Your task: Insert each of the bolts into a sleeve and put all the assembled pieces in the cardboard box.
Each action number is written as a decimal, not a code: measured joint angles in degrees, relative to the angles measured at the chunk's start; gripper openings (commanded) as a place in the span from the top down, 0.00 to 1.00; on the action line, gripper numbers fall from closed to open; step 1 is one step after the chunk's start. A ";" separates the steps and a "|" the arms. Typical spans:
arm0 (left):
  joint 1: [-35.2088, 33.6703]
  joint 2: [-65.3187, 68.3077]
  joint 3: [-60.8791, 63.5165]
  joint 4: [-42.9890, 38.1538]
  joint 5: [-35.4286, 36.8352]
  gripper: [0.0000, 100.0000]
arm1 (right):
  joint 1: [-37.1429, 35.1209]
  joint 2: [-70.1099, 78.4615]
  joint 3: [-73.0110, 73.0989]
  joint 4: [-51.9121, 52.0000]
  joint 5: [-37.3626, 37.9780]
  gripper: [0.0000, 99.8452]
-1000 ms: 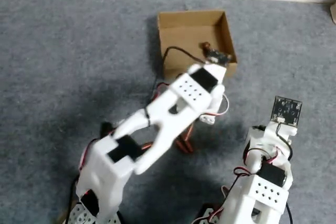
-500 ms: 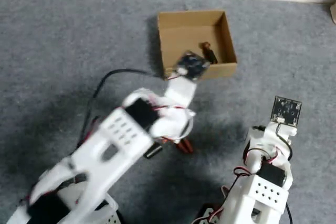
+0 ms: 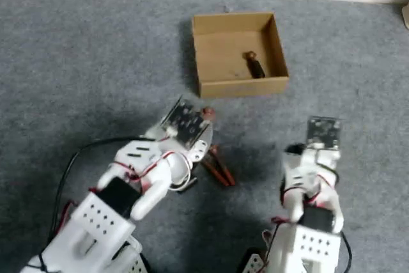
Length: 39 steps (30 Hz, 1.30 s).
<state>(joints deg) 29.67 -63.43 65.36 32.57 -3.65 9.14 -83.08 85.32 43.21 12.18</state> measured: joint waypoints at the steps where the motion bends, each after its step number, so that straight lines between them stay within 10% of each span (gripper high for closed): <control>1: 0.09 -1.41 1.67 -2.02 0.00 1.00 | -2.37 -3.08 0.00 0.97 0.00 1.00; 15: -8.62 -19.60 22.68 -38.42 14.86 0.99 | -32.09 -19.43 6.86 -7.12 0.00 1.00; 39: 0.09 -26.64 26.81 -35.78 29.63 0.99 | -38.86 -19.34 10.29 -16.09 0.00 1.00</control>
<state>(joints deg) 29.76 -90.07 92.18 -3.21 25.98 -29.71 -102.42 95.60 27.12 12.18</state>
